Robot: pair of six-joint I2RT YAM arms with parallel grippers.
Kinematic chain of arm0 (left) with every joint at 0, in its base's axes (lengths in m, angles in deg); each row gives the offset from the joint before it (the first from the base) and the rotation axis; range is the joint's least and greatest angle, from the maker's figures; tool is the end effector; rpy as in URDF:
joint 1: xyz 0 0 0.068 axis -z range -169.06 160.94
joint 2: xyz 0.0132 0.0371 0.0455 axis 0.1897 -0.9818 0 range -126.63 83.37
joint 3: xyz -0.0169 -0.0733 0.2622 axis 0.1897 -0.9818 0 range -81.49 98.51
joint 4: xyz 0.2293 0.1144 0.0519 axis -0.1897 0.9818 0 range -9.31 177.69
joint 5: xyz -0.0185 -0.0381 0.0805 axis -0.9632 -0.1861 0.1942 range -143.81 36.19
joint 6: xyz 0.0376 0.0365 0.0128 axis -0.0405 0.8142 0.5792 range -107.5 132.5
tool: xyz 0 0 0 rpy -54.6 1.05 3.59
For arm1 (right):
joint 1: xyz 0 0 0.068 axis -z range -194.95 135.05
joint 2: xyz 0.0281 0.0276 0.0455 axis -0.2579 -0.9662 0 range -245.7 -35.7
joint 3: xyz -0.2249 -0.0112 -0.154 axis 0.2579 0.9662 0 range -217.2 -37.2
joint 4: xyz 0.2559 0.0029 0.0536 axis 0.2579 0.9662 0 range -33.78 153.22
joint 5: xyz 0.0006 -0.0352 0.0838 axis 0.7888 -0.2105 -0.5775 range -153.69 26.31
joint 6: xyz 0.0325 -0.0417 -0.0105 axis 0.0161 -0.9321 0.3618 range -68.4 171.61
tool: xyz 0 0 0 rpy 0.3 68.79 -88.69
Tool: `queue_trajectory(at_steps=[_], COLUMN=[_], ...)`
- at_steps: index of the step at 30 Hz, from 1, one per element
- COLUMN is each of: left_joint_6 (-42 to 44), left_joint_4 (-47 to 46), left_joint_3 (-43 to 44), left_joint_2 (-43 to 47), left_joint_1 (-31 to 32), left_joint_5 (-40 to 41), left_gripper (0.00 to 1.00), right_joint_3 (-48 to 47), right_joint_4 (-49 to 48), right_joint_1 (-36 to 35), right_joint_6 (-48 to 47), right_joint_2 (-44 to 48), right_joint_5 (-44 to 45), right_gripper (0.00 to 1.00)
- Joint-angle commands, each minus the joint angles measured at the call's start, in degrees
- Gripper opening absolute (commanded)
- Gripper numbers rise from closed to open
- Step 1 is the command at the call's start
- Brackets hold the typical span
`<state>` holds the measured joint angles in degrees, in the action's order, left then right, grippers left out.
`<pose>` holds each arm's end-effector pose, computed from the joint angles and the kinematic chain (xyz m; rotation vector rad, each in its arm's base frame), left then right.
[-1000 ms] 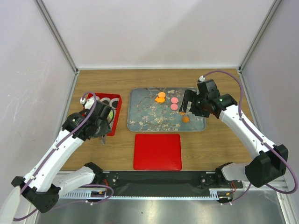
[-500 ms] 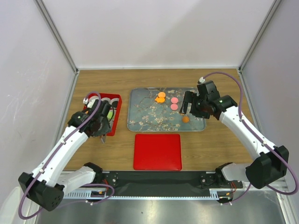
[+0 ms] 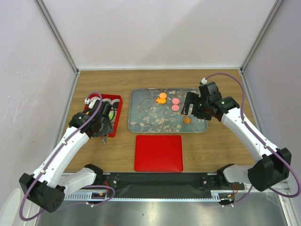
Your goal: Pack the cookies
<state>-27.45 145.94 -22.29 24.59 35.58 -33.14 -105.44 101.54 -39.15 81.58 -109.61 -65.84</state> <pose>0.1628 -0.0608 0.3038 -0.4478 2.5444 0.0902 0.2417 0.1102 0.3176 0.1099 2.5129 0.4477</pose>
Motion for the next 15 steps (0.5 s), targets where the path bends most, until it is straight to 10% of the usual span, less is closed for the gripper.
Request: queue_trajectory(at_steps=[1, 15], left_joint_6=[1.01, 3.21], left_joint_4=[-1.09, 2.51], left_joint_3=[0.39, 13.83], left_joint_2=[0.25, -2.21], left_joint_1=[-0.65, -0.56], left_joint_5=[-0.19, -0.01], left_gripper=[0.48, 0.47], right_joint_3=[-0.13, -3.20], right_joint_4=[-0.67, 1.08], right_joint_1=[-0.23, -0.23], right_joint_6=[0.17, -0.53], right_joint_2=[1.58, 1.22], right_joint_5=[0.92, 1.27], right_gripper=[0.96, 0.96])
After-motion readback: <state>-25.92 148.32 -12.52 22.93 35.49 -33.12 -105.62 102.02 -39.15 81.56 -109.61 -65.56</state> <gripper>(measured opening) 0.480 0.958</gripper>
